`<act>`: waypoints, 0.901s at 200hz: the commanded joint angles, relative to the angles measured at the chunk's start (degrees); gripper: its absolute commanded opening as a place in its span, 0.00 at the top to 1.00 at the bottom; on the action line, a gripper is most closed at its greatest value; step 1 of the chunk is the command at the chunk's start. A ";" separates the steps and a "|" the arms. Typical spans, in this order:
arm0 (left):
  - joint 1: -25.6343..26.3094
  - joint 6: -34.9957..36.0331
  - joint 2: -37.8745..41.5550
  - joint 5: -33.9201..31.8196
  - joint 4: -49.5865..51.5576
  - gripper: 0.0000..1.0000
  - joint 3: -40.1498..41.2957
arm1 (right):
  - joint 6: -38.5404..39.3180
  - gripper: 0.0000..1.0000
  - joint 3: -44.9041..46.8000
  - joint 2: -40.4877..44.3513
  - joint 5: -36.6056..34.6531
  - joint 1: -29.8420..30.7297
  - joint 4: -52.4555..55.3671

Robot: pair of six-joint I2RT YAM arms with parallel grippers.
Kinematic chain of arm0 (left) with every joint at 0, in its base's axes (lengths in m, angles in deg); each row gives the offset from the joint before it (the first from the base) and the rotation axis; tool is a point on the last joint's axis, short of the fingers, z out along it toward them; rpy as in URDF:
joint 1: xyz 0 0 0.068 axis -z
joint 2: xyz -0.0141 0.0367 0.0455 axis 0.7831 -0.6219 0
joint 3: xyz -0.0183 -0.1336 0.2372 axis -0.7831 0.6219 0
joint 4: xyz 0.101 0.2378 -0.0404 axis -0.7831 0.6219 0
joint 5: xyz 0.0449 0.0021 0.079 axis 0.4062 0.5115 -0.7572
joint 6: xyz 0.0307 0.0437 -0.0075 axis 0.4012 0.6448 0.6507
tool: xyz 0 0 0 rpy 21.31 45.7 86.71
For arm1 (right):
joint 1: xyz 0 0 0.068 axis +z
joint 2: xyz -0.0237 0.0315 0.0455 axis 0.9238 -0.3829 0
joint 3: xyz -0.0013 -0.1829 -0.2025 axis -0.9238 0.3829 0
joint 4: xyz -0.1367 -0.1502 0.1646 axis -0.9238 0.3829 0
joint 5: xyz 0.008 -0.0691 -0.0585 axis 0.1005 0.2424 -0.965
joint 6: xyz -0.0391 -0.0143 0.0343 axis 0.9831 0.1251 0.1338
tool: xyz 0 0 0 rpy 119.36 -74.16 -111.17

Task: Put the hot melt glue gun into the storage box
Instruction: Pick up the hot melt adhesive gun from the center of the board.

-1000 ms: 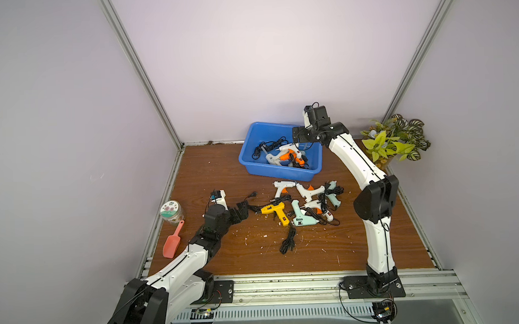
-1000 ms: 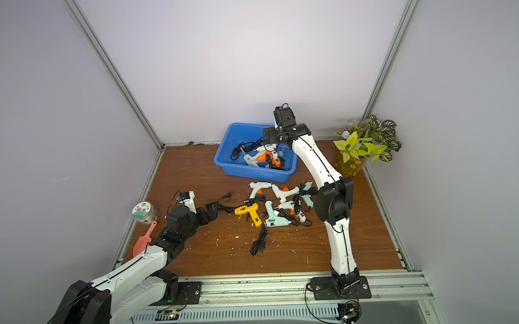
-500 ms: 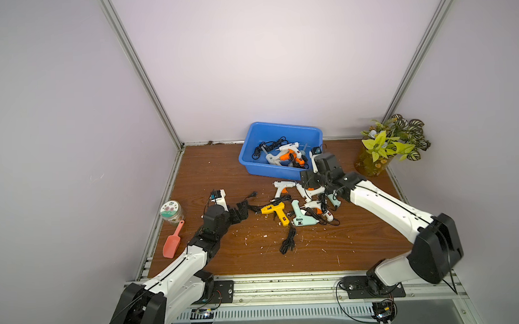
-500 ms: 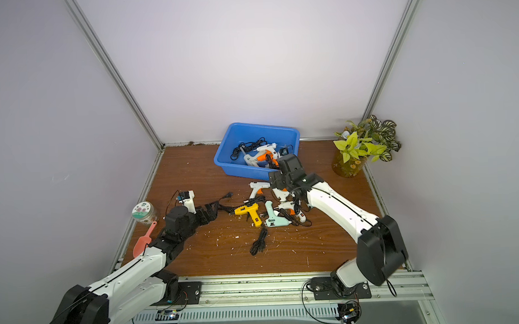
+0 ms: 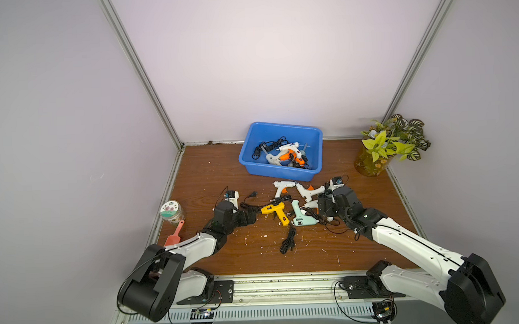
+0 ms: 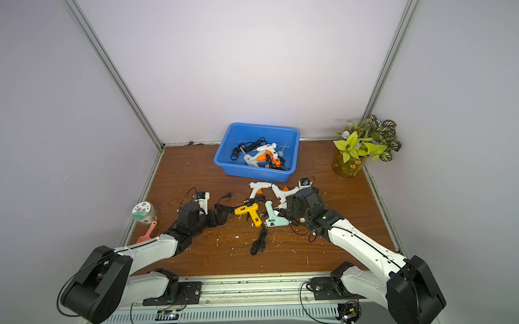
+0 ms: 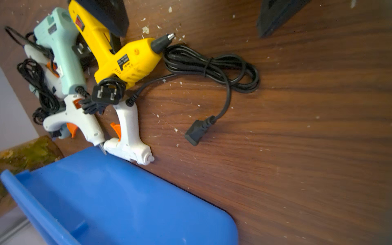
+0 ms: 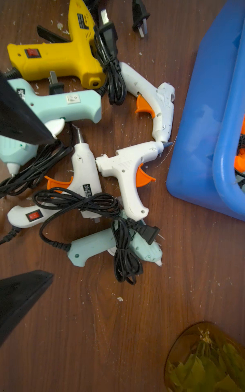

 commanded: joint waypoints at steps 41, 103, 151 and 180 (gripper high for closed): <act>10.73 13.92 -13.69 -5.77 4.62 0.01 -12.80 | -1.20 0.00 -1.18 -1.33 -1.33 -0.15 -2.39; 12.60 23.90 -18.84 -7.51 15.54 0.01 -21.87 | -2.57 0.00 -0.40 -1.97 -0.58 -0.47 -3.10; 12.59 30.62 -16.04 -4.51 24.23 0.13 -24.20 | -2.71 0.01 -1.00 -1.00 -0.75 -0.71 -2.64; 12.51 34.61 -16.03 -4.60 28.57 0.17 -25.77 | -2.74 0.00 -1.65 -0.27 -0.79 -0.94 -2.00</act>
